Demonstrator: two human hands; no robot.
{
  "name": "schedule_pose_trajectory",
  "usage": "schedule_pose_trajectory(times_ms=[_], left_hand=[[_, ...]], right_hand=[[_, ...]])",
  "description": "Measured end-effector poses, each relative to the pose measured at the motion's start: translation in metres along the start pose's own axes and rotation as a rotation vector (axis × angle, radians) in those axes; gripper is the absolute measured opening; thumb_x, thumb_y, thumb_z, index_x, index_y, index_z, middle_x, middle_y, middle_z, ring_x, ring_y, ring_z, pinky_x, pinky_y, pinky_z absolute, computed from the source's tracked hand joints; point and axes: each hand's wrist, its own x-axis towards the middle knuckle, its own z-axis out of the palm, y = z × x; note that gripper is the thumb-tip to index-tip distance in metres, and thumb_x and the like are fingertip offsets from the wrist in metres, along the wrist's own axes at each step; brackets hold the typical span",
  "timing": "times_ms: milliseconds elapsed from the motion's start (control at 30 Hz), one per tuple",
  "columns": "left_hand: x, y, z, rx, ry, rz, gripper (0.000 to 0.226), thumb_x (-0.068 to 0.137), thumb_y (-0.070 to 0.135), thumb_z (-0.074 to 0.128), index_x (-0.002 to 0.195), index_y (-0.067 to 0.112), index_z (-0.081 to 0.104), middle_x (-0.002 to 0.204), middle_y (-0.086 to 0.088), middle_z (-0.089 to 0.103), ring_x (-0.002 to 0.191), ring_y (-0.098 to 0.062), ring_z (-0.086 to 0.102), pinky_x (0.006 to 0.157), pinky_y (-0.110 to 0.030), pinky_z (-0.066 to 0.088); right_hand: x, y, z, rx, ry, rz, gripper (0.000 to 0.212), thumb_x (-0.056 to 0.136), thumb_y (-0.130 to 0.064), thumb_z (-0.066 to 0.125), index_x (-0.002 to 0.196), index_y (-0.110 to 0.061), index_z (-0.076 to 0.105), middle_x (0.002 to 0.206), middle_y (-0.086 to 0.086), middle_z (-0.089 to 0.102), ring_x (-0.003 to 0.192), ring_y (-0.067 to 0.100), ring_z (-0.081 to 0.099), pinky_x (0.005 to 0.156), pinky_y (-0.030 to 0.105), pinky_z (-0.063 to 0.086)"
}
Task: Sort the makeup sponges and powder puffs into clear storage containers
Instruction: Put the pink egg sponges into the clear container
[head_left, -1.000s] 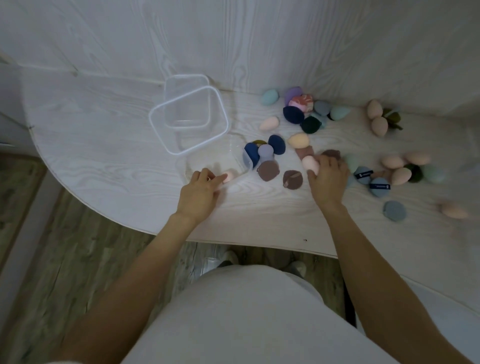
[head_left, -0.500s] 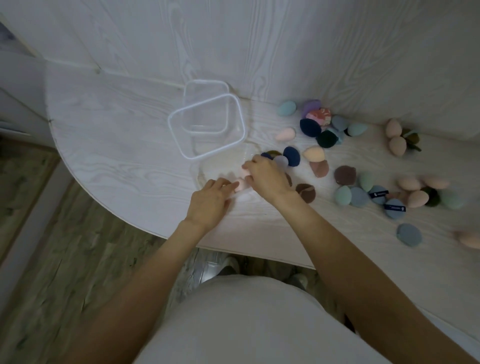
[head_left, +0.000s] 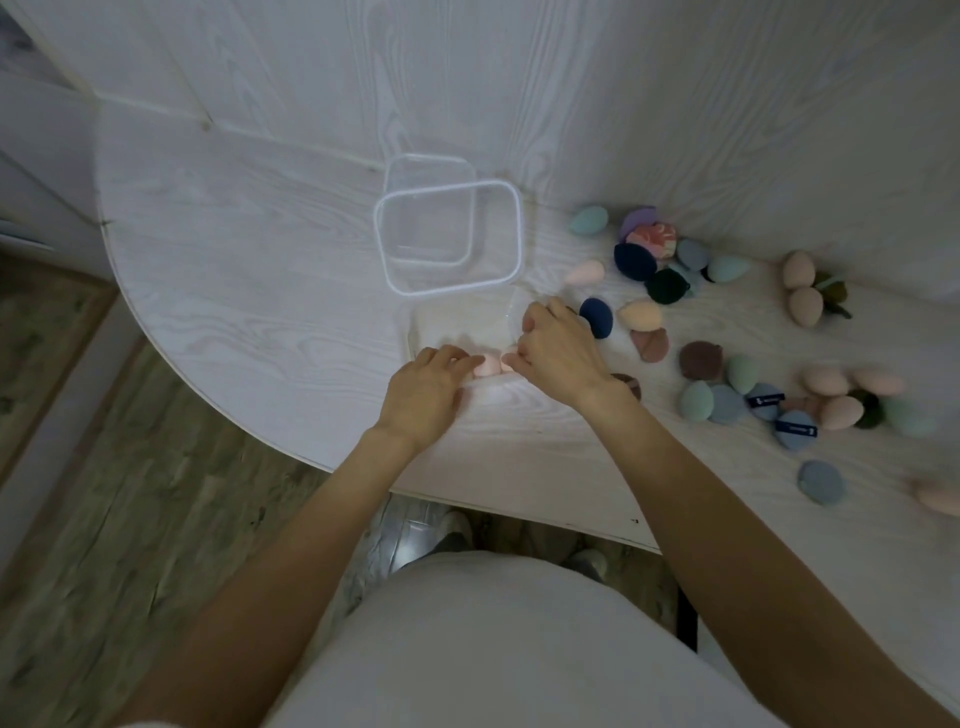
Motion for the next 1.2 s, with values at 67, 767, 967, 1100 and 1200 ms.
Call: schedule_pose_trajectory(times_ms=[67,767,967,1100,1200], left_hand=[[0.001,-0.001,0.001,-0.002,0.008,0.015,0.046,0.090,0.025,0.055,0.134,0.022,0.046,0.131,-0.003,0.050,0.113,-0.026,0.048,0.080,-0.035,0.043],[0.011,0.023,0.014,-0.160,0.149,-0.129,0.060,0.079,0.059,0.039,0.123,0.022,0.058,0.116,-0.005,0.060,0.105,-0.030,0.053,0.086,-0.040,0.041],[0.016,0.034,0.015,-0.190,0.074,-0.174,0.050,0.081,0.050,0.047,0.124,0.026,0.058,0.118,-0.007,0.059,0.107,-0.030,0.051,0.090,-0.042,0.039],[0.015,0.033,0.019,-0.156,0.092,-0.156,0.040,0.085,0.038,0.056,0.123,0.025,0.058,0.118,-0.009,0.059,0.107,-0.030,0.052,0.091,-0.043,0.041],[0.016,0.032,0.018,-0.137,0.092,-0.147,0.041,0.087,0.043,0.047,0.122,0.026,0.058,0.116,-0.008,0.060,0.105,-0.030,0.054,0.088,-0.043,0.043]], right_hand=[[-0.004,0.000,0.005,0.013,0.047,0.020,0.040,0.094,-0.038,0.046,0.091,-0.007,0.072,0.115,0.004,0.054,0.104,0.023,0.042,0.077,0.029,0.026],[0.058,0.110,0.014,0.289,0.120,0.203,0.035,0.093,-0.005,0.045,0.127,-0.010,0.053,0.127,0.012,0.056,0.118,0.028,0.047,0.099,0.040,0.037],[0.062,0.123,0.017,0.221,-0.039,0.190,0.033,0.090,-0.018,0.053,0.123,-0.017,0.056,0.124,0.010,0.056,0.114,0.031,0.044,0.094,0.041,0.034],[0.029,0.092,-0.015,0.642,0.207,0.216,0.025,0.081,-0.009,0.061,0.105,-0.017,0.055,0.104,-0.001,0.058,0.094,0.016,0.054,0.078,0.029,0.045],[0.013,0.052,-0.027,0.761,0.154,0.080,0.028,0.084,-0.013,0.061,0.109,-0.022,0.053,0.108,-0.007,0.057,0.092,0.009,0.054,0.076,0.023,0.046]])
